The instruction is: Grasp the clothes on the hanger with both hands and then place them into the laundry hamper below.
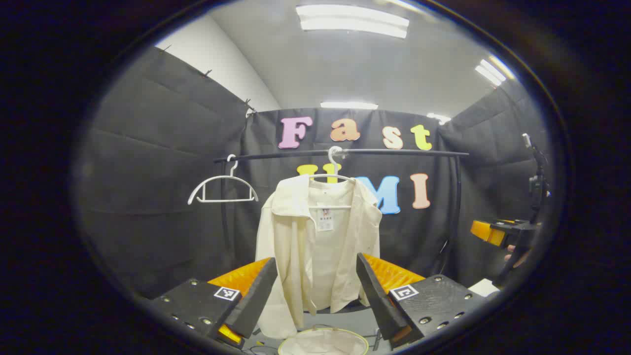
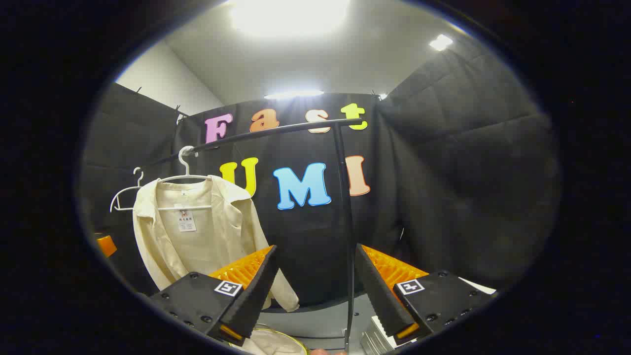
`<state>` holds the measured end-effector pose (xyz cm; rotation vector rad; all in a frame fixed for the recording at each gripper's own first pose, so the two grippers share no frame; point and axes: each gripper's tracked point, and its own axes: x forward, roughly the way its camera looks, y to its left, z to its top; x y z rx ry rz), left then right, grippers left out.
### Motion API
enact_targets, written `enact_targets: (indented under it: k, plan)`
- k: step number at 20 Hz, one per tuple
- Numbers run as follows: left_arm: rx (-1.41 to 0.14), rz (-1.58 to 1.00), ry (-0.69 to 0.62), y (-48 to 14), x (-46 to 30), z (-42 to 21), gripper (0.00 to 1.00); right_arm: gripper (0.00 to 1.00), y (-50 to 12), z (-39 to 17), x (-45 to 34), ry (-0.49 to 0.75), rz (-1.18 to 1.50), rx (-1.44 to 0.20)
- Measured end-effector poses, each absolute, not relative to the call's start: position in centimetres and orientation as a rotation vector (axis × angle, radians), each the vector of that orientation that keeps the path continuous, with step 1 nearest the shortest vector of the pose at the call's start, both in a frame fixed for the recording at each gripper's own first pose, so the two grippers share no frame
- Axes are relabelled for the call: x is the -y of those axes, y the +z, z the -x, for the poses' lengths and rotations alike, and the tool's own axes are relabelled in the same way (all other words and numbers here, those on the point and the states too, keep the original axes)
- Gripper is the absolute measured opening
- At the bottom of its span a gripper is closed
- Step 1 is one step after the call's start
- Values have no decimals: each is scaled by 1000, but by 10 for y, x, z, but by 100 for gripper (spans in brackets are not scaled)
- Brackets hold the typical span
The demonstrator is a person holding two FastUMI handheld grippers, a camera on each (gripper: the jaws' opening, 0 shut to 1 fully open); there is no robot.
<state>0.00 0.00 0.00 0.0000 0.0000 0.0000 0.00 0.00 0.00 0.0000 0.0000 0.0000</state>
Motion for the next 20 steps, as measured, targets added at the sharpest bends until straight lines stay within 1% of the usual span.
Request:
enact_targets:
  k: [7, 13, 17, 20]
  plan:
    - [-46, 30, 26, -18, -18, 2, 94, 98, -21, 17, -5, -7, 21, -49]
    - [-81, 92, 44, -33, -34, 11, 94, 98, -22, 26, -16, 14, 41, -48]
    - [-104, 147, 66, -47, -47, 9, 94, 98, -25, 28, -23, 25, 37, -66]
    - [-115, 140, 76, -52, -52, 5, 94, 98, -26, 31, -27, 35, 29, -72]
